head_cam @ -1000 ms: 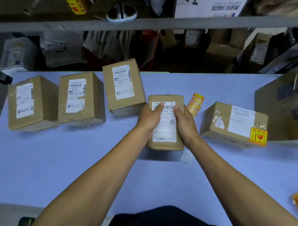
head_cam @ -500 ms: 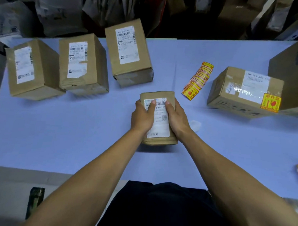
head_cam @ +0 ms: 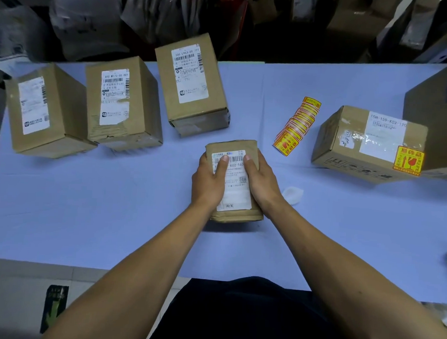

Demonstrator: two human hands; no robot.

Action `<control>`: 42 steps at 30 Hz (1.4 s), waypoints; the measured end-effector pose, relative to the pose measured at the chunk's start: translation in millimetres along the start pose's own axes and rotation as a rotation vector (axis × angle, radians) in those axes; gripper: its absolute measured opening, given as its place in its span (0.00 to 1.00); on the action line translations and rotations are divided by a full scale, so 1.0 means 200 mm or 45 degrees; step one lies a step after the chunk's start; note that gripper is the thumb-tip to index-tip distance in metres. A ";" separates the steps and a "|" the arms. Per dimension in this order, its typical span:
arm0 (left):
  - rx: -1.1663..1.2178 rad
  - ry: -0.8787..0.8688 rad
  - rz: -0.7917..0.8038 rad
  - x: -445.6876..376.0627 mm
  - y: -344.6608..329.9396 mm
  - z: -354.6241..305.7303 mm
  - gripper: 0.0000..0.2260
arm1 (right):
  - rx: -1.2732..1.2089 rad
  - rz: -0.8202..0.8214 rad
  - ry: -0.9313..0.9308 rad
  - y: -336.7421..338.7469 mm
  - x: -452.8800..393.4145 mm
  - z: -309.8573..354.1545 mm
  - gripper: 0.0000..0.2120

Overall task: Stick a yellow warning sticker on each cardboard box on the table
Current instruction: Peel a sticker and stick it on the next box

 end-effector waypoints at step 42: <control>-0.743 -0.615 0.201 -0.08 -0.02 -0.05 0.30 | 1.562 -0.370 0.422 0.40 -0.15 0.00 0.14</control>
Point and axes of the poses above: each hand's wrist, its own x-axis away from the middle knuckle, its own y-axis out of the back of the hand, z = x × y, the point moved 4 cm from there along -x, towards the middle knuckle, and after that the axes turned 4 degrees about x, right-handed, at the moved point
